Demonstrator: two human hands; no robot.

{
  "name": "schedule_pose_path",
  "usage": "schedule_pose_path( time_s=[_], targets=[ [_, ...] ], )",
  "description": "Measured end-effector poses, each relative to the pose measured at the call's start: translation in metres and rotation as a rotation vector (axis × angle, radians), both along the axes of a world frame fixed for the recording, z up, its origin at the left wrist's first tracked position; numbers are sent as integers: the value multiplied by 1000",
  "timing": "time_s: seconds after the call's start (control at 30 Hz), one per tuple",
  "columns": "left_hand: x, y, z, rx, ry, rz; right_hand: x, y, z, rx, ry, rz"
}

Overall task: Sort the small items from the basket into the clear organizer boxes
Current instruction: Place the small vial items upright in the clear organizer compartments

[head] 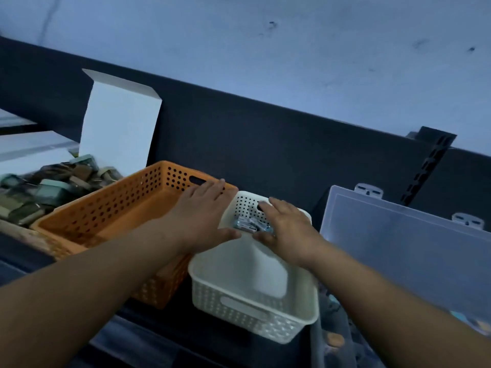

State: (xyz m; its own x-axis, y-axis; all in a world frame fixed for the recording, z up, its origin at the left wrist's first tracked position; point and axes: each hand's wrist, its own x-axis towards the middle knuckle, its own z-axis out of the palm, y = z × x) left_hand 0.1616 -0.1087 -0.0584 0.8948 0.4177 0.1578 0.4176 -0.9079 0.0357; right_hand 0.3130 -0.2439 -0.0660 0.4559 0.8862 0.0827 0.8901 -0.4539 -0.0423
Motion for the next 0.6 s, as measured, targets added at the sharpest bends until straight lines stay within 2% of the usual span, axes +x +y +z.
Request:
schedule_pose_path(
  time_s=[0.3, 0.47, 0.6],
  targets=[
    [3, 12, -13, -121, 0, -78, 5, 53, -17, -188, 75, -62],
    [2, 15, -16, -184, -1, -81, -1, 58, -24, -356, 30, -90],
    [1, 14, -16, -203, -13, -86, 2, 55, -29, -214, 77, -66]
  ],
)
